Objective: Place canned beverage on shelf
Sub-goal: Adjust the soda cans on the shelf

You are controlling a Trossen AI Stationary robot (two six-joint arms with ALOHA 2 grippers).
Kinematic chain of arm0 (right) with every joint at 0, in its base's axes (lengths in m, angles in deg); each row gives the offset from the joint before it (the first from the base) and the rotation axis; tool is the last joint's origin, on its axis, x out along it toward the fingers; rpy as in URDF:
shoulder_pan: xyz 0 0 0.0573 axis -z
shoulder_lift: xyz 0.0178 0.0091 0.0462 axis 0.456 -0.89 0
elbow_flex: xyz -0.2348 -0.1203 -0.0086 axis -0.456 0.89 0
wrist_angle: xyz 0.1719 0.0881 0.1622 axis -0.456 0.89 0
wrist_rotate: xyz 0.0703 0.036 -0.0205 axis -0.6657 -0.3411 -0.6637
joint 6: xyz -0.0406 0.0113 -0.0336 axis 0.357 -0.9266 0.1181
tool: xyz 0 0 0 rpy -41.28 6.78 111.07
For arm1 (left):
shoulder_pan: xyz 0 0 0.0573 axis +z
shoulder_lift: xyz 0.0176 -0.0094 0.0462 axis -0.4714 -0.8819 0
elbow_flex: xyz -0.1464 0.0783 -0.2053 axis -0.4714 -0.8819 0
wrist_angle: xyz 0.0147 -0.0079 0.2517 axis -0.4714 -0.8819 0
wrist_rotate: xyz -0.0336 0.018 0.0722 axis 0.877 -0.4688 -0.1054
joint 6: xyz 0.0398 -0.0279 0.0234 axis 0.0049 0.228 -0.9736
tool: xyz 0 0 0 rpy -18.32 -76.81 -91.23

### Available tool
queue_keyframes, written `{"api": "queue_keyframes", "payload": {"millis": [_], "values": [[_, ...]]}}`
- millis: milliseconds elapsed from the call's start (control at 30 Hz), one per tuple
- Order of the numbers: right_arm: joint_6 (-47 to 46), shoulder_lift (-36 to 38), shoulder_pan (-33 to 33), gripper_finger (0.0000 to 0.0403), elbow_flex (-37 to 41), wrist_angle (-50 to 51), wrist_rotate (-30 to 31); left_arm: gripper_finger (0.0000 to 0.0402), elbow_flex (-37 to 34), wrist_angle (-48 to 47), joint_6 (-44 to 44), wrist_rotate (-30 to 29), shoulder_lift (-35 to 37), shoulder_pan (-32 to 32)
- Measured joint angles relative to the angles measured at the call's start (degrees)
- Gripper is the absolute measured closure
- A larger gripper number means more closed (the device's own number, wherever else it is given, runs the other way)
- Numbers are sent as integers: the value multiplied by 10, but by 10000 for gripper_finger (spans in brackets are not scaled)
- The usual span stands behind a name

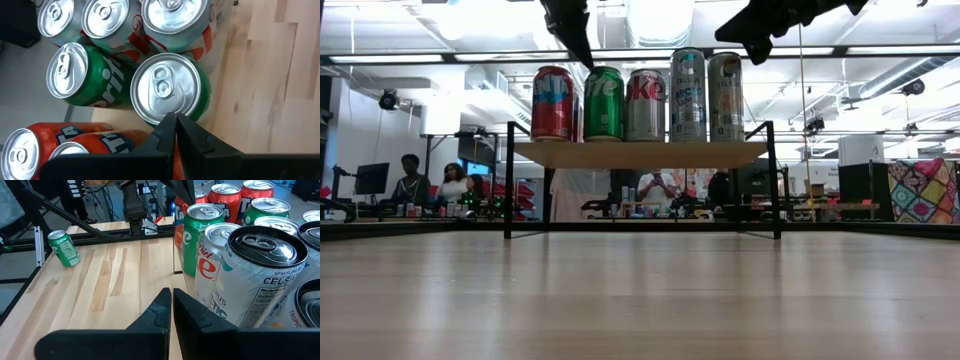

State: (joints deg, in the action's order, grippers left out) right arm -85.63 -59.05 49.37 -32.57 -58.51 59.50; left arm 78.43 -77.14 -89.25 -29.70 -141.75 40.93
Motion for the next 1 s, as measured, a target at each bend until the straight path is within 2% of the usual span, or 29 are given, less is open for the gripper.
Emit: {"api": "queue_keyframes", "payload": {"millis": [400,600,1000], "values": [[-1,0,0,394,0,-2,0,402,18,-16,7,19,1,-19],[1,0,0,394,0,-2,0,402,17,21,-34,100,-7,-24],[2,0,0,394,0,-1,0,402,13,33,-45,32,-49,-21]]}}
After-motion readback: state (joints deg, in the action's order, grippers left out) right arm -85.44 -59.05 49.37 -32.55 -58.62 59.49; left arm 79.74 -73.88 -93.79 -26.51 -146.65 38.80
